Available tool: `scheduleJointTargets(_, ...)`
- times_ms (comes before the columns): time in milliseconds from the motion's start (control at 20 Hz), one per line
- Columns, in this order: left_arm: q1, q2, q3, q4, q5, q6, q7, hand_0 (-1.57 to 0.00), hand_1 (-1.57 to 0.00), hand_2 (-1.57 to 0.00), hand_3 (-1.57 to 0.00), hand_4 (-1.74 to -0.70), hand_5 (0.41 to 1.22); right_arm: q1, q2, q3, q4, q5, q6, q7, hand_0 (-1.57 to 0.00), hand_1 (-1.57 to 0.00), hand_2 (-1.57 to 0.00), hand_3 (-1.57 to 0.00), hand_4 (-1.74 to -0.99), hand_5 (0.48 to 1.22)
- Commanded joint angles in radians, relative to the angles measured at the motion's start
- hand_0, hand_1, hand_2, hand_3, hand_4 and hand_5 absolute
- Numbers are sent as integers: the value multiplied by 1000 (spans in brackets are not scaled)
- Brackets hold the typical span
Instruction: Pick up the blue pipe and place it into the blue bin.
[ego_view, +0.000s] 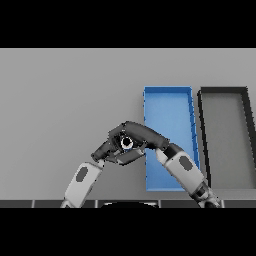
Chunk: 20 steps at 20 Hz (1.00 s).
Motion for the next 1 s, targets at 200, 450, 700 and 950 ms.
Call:
scheduleJointTargets(200,10,-27,7,2,59,-18,-7,-1571,-1571,-1571,-1464,-1713,1221,15,4,25,0,-12,-26,-45,-1425,-1425,-1432,-1304,-1665,987)
scheduleJointTargets(450,-4,-12,16,-12,51,-21,17,-1571,-1571,-1571,-1428,-1730,1221,27,-17,51,-8,-12,-57,-132,-1523,-1523,-1526,-1484,-1716,1144)
scheduleJointTargets(700,-11,8,10,-15,-15,44,-36,-1462,-1342,-1293,-1166,-1599,1221,31,-14,67,-10,16,-111,-165,-1555,-1555,-1556,-1542,-1733,1196)
scheduleJointTargets(950,-14,47,8,-17,-60,-55,-22,-478,-439,-423,-381,-1136,1132,28,-14,89,-28,13,-149,-77,-1566,-1566,-1566,-1562,-1738,1213)
